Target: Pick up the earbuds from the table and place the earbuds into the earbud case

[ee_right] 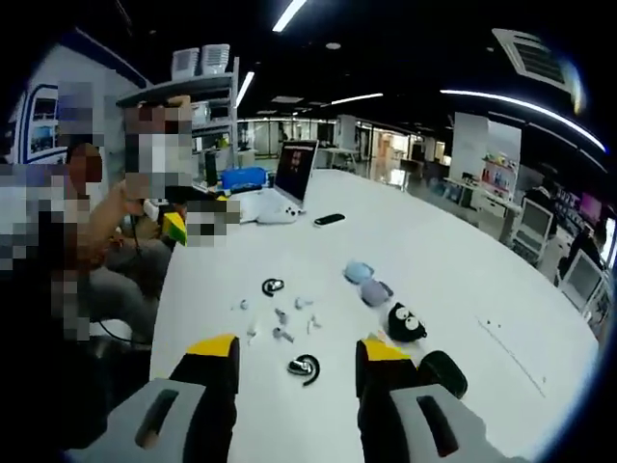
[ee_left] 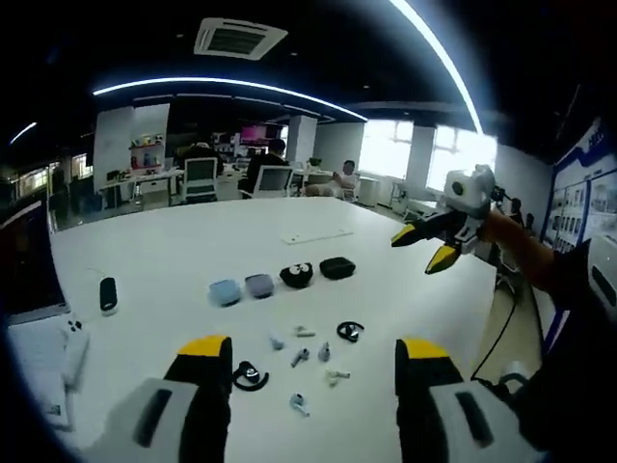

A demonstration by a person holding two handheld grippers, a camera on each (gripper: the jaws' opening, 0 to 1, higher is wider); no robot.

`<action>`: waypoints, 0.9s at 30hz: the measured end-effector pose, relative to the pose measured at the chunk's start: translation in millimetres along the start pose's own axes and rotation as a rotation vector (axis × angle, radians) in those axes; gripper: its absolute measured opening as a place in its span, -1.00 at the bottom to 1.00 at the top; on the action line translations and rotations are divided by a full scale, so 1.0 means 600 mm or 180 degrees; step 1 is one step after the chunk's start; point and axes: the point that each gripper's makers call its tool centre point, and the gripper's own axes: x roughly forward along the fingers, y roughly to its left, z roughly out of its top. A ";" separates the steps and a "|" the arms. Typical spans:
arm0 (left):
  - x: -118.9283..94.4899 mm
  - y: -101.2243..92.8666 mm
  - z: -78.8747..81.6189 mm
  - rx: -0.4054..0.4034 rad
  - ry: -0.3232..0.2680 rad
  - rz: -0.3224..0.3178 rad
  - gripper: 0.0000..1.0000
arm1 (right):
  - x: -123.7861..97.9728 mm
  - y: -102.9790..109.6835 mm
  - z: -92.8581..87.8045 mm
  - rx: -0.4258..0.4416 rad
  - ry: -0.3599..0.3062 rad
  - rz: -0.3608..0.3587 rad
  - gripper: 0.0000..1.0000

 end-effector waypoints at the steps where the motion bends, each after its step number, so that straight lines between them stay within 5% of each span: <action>1: 0.003 0.001 0.000 0.0011 0.0009 -0.0006 0.38 | 0.005 -0.003 0.003 -0.0005 0.0003 0.0004 -0.09; 13: 0.065 0.043 -0.007 -0.0151 0.0033 -0.0076 0.38 | 0.095 -0.070 0.059 -0.0211 -0.0051 -0.0133 -0.18; 27: 0.149 0.102 -0.028 -0.0344 0.0165 -0.0149 0.37 | 0.197 -0.153 0.057 -0.0243 0.0151 -0.0083 -0.36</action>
